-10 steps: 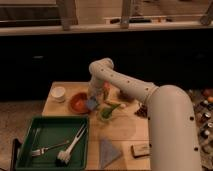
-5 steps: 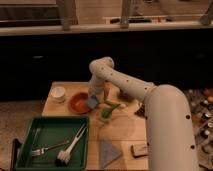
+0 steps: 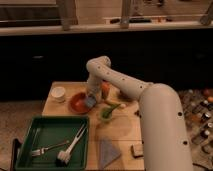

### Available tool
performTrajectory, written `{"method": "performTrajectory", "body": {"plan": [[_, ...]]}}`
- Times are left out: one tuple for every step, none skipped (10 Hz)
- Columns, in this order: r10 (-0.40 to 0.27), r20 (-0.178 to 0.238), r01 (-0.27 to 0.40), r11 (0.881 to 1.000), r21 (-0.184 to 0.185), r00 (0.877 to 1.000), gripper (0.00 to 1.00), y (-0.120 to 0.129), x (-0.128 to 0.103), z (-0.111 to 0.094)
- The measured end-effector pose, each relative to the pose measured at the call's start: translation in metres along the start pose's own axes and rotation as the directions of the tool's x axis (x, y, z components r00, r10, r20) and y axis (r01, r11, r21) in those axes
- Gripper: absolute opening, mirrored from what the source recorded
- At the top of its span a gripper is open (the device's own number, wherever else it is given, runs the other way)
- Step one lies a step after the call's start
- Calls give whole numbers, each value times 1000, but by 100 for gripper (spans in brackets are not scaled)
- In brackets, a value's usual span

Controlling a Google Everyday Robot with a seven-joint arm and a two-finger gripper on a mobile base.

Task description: Wipe red bowl with sponge

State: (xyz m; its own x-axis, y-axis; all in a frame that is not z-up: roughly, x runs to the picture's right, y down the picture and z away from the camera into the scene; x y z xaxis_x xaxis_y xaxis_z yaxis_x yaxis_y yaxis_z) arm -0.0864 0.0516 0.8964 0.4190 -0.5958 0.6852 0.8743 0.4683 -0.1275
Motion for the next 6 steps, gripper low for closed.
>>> {"method": "performTrajectory", "body": {"plan": [[-17,-1,17,1000,-3,1000,0,-5,1,1],[-38,0,38,999,-7,999,0,-11,0,2],[-70,0,70,997,-12,998,0,-18,0,3],[-104,2,104,994,-18,995,0,-23,0,4],[-136,5,136,990,-22,991,0,-29,-3,6],[-189,11,190,982,-25,982,0,-41,-9,9]]}}
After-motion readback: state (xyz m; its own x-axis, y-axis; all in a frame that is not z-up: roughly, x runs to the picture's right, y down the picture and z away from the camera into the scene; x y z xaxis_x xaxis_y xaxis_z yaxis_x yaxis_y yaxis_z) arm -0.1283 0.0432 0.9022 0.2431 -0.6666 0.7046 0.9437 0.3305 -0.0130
